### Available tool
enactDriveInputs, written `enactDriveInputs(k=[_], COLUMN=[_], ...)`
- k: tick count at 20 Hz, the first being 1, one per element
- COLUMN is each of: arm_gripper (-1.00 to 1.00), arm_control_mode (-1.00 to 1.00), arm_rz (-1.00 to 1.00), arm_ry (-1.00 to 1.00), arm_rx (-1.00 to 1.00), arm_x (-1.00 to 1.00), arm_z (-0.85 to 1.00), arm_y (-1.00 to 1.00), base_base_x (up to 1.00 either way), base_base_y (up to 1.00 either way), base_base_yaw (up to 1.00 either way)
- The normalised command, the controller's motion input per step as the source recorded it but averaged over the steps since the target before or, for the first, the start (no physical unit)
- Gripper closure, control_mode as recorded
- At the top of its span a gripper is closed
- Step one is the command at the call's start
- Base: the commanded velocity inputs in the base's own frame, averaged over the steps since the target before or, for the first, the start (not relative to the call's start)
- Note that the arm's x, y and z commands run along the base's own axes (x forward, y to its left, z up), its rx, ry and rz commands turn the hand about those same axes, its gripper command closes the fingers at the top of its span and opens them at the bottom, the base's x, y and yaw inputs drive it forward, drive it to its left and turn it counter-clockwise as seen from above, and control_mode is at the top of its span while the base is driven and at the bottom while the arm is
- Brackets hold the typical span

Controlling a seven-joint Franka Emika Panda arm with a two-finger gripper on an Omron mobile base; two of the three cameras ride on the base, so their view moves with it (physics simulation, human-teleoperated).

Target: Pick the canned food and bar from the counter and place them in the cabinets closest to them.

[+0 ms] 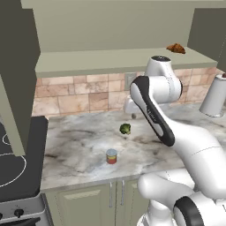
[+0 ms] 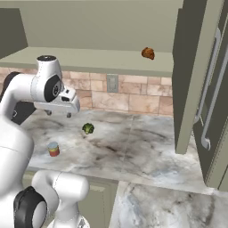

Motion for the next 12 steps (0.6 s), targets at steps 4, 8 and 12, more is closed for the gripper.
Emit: enactDriveInputs(k=[4, 8, 12], arm_gripper=[-1.0, -1.0, -1.0], arm_control_mode=[-1.0, -1.0, -1.0], arm_rz=[0.0, 0.0, 0.01], arm_ry=[0.02, 0.01, 0.0], arm_rx=[0.0, 0.0, -0.03], arm_x=[-0.04, -0.06, -0.06], arm_z=[-0.17, -0.27, -0.4], arm_y=[0.28, 0.24, 0.19], base_base_x=[0.0, 0.0, 0.0], base_base_y=[0.0, 0.0, 0.0], base_base_yaw=[0.0, 0.0, 0.0])
